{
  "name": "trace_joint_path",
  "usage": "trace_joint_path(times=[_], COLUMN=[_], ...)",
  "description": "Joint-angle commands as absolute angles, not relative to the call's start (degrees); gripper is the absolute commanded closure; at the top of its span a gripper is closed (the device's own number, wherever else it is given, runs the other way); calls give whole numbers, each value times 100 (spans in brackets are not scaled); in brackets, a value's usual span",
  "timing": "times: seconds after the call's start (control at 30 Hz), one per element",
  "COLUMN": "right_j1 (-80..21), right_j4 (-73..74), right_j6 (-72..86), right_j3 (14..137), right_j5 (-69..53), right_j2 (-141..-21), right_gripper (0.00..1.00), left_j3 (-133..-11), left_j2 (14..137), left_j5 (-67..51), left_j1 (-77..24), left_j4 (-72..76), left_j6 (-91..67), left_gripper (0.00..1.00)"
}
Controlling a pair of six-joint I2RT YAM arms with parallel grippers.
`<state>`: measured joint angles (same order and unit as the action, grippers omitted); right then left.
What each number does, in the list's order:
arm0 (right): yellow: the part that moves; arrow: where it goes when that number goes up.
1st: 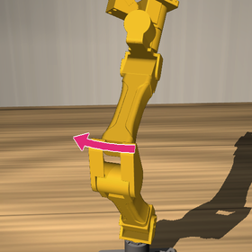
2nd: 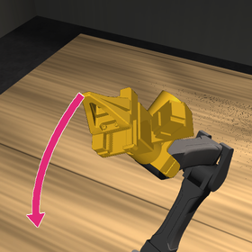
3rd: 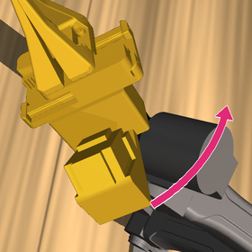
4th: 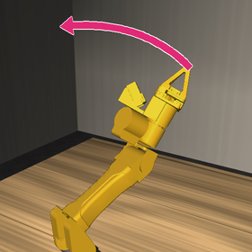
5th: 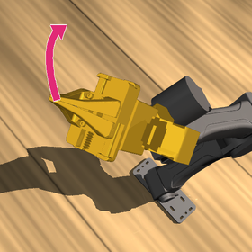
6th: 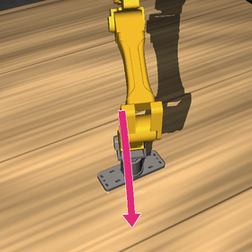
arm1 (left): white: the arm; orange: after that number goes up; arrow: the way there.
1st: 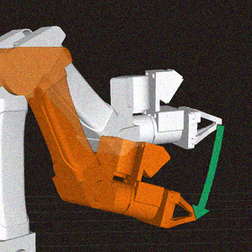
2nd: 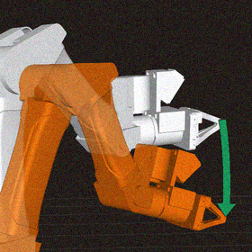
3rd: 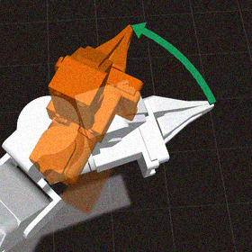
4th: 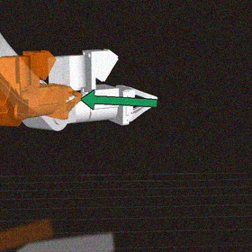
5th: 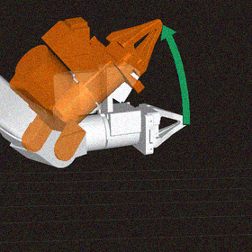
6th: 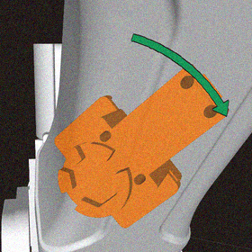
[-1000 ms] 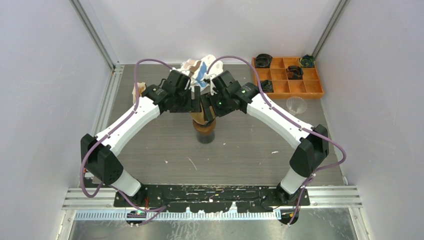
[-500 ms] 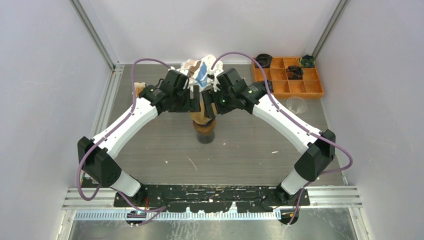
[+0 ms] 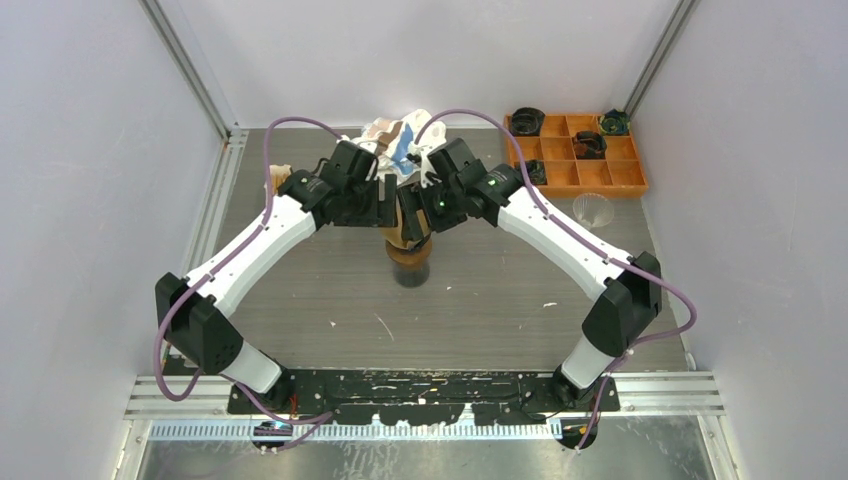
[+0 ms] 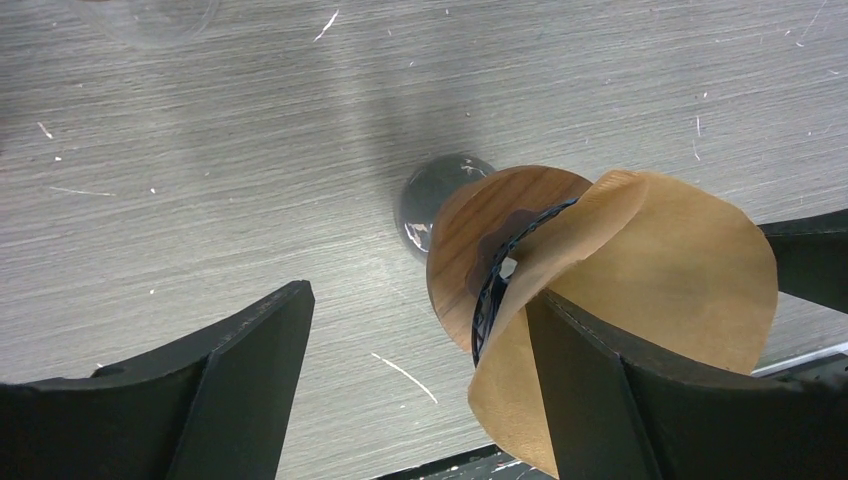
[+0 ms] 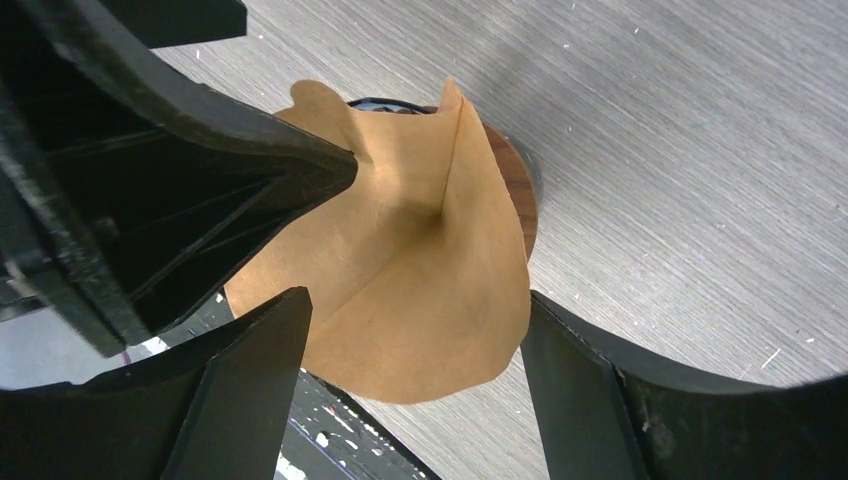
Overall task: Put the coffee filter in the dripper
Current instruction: Adjust the coffee filter in the coffee dripper.
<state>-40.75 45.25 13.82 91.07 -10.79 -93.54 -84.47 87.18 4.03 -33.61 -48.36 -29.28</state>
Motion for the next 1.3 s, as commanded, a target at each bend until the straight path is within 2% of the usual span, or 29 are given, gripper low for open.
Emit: trace_joint_path(times=[0.0,0.33,1.27], right_j1=[-4068,-4065,-4068], right_j4=[4625,5037,5062], right_j6=[1228,897,765], right_j3=[9255,9263,9241], right_j5=[-1103,-659,-691], right_j2=[-9373,-9401,-9517], right_gripper=[19,18,19], left_j3=[-8615,-8675,-8634], left_j2=[8761,8833,8858], left_j5=[517,655,626], left_j1=[-3319,-3322,-3300], left_j4=[-4838,-4902,-4814], left_j6=[-2791,-2734,-2794], left_gripper=[20,23,22])
